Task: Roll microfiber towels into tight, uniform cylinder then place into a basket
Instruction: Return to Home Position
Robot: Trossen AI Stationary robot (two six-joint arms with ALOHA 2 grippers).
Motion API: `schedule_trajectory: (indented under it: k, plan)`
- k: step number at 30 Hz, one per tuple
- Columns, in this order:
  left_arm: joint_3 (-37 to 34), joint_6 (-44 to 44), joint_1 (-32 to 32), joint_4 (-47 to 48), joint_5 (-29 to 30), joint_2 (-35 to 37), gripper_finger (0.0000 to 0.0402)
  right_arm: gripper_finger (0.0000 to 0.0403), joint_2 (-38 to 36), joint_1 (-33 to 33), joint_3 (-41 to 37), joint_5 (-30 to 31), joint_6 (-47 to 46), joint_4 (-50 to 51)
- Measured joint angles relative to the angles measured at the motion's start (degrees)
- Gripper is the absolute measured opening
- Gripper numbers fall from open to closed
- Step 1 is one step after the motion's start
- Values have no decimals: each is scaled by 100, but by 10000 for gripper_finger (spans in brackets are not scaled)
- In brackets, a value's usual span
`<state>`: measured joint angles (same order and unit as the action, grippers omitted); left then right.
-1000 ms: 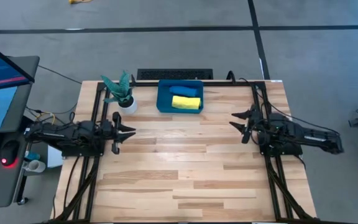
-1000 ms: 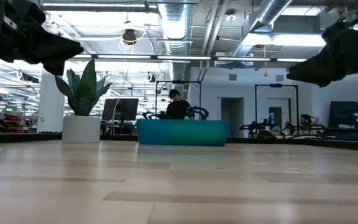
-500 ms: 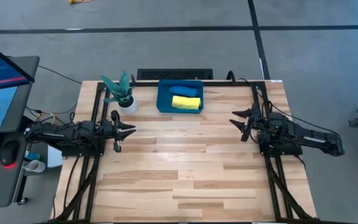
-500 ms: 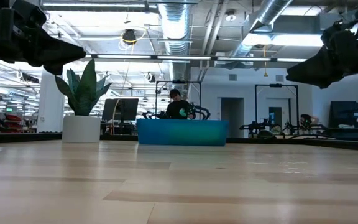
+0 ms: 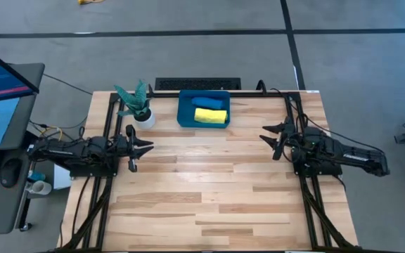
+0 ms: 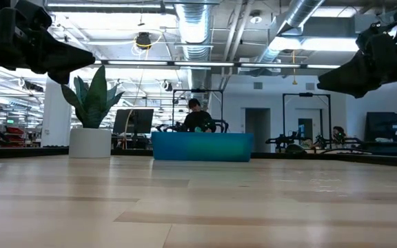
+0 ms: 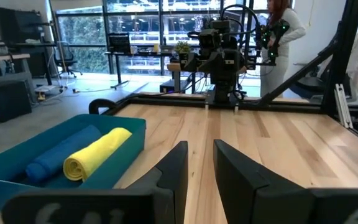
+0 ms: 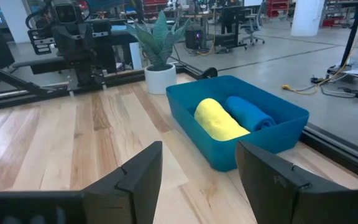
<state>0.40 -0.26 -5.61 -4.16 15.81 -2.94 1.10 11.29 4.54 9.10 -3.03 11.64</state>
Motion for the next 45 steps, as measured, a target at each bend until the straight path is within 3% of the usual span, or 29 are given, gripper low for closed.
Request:
schedule_trajectory:
  k: [45]
  plan:
    - [-2,-102,2,2,0,0,67,225,0,0,2,-2,0,7]
